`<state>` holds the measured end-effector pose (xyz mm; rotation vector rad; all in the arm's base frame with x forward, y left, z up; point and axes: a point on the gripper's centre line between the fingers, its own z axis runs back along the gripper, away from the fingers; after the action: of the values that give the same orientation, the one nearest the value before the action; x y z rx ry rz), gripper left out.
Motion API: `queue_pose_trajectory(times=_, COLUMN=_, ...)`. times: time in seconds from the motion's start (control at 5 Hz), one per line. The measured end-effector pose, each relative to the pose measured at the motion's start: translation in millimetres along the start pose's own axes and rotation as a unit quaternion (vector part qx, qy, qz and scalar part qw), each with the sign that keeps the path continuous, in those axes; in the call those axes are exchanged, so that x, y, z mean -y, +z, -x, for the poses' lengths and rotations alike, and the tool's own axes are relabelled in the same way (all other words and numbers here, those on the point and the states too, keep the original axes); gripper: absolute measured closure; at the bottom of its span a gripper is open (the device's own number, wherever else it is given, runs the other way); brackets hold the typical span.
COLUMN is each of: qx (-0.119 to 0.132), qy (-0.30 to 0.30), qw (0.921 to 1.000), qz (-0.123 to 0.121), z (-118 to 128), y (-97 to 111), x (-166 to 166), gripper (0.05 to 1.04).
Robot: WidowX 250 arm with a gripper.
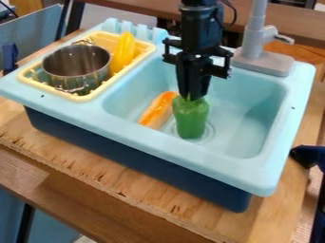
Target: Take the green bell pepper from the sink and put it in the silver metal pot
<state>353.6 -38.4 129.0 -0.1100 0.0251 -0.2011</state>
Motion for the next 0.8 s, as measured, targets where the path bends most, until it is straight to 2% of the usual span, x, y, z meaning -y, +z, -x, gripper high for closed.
queue_pose_trajectory(times=0.2, qx=-0.011, qy=-0.002, qw=0.9999, qz=0.001, z=4, y=-2, x=1, gripper=0.994)
queue_pose_trajectory(times=0.4, qx=-0.027, qy=-0.005, qw=0.9996, qz=-0.008, z=14, y=11, x=3, gripper=0.995)
queue_pose_trajectory(times=0.6, qx=0.020, qy=0.001, qw=0.9990, qz=-0.039, z=16, y=66, x=-7, gripper=0.995)
queue_pose_trajectory(times=0.8, qx=0.020, qy=0.061, qw=0.9935, qz=-0.094, z=30, y=127, x=-33, gripper=0.995)
